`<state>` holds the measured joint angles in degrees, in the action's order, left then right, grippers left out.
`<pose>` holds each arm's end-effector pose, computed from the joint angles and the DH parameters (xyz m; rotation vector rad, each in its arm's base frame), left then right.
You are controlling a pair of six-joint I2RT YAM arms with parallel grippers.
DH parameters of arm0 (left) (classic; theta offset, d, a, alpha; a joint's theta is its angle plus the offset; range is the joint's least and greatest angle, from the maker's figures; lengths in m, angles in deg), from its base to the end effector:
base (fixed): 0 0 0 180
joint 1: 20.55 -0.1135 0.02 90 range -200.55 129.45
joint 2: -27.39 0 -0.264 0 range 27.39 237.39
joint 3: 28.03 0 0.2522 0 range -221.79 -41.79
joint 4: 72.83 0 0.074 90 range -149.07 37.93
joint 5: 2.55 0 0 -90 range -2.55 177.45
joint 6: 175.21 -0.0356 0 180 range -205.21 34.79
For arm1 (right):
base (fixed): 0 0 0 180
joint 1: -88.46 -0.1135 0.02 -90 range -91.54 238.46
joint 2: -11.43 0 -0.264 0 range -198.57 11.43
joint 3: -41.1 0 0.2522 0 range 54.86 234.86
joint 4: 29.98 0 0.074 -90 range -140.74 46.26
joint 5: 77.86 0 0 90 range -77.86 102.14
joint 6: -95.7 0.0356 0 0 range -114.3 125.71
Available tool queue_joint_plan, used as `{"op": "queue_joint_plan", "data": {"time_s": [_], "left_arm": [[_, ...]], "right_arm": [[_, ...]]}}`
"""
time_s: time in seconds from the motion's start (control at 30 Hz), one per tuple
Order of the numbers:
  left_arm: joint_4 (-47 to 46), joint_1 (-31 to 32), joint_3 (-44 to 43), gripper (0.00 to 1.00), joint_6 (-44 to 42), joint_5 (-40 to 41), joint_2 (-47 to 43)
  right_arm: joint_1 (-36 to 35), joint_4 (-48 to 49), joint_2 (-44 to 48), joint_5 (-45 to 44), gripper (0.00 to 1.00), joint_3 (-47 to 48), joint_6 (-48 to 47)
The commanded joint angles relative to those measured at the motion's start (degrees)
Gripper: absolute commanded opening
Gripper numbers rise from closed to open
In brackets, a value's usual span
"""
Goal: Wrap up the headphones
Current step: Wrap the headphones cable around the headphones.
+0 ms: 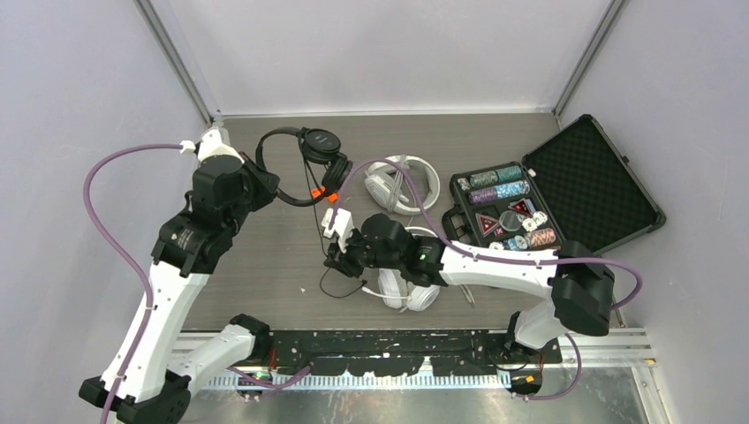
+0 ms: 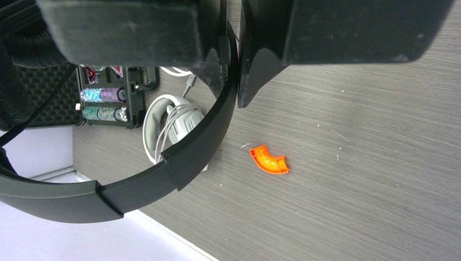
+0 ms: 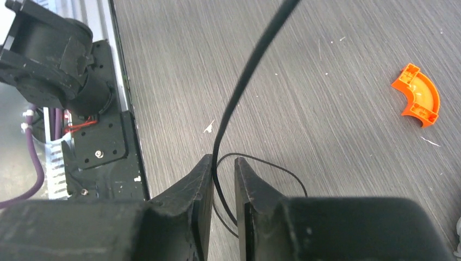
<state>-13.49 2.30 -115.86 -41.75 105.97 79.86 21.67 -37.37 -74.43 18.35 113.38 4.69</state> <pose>0.1549 -0.0530 0.4250 -0.5608 1.9115 -0.4334 0.1337 0.3216 0.2784 -1.1972 1.6456 0.8520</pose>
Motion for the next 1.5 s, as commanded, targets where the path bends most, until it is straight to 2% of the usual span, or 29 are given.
{"op": "queue_joint_plan", "data": {"time_s": [0.0,0.17,0.3,0.5,0.67,0.9,1.0,1.13,1.23,1.37,1.47], "left_arm": [[-2.0,-0.3,-3.6,0.0,1.8,-1.5,-1.1],[-1.3,-0.3,-3.9,0.0,2.1,-2.4,-1.4],[-0.8,-0.3,-4.5,0.0,2.1,-2.9,-1.2],[-0.5,-0.3,-5.1,0.0,2.4,-3.8,-0.9],[0.4,-0.3,-6.4,0.0,1.3,-2.6,-1.1],[0.9,-0.3,-7.7,0.0,0.8,-2.8,-0.6],[1.1,-0.2,-8.8,0.0,0.3,-2.5,-0.4],[3.1,-0.3,-12.2,0.0,-1.9,-1.7,1.7],[4.5,-0.3,-15.9,0.0,-4.6,-0.3,3.1],[3.0,-0.4,-18.8,0.0,-8.8,2.3,3.7],[3.9,-0.4,-21.8,0.0,-10.7,3.0,5.4]], "right_arm": [[0.3,6.5,0.1,3.7,0.27,-0.7,-3.5],[0.9,14.5,-1.0,3.8,0.32,-4.7,-6.5],[1.4,29.0,-1.5,2.0,0.43,-11.9,-11.5],[2.4,24.8,-4.3,6.3,0.54,-9.4,-14.0],[2.5,31.7,-8.5,6.6,0.6,-10.8,-16.0],[3.0,32.3,-13.4,5.0,0.64,-8.6,-17.3],[3.1,34.5,-14.5,3.9,0.6,-9.5,-17.5],[3.3,39.8,-15.1,1.7,0.22,-11.9,-17.0],[4.0,42.7,-15.7,-0.5,0.03,-13.0,-16.0],[6.3,48.8,-15.4,-0.6,0.01,-15.8,-12.7],[6.9,49.7,-14.2,-0.9,0.01,-16.8,-11.9]]}}
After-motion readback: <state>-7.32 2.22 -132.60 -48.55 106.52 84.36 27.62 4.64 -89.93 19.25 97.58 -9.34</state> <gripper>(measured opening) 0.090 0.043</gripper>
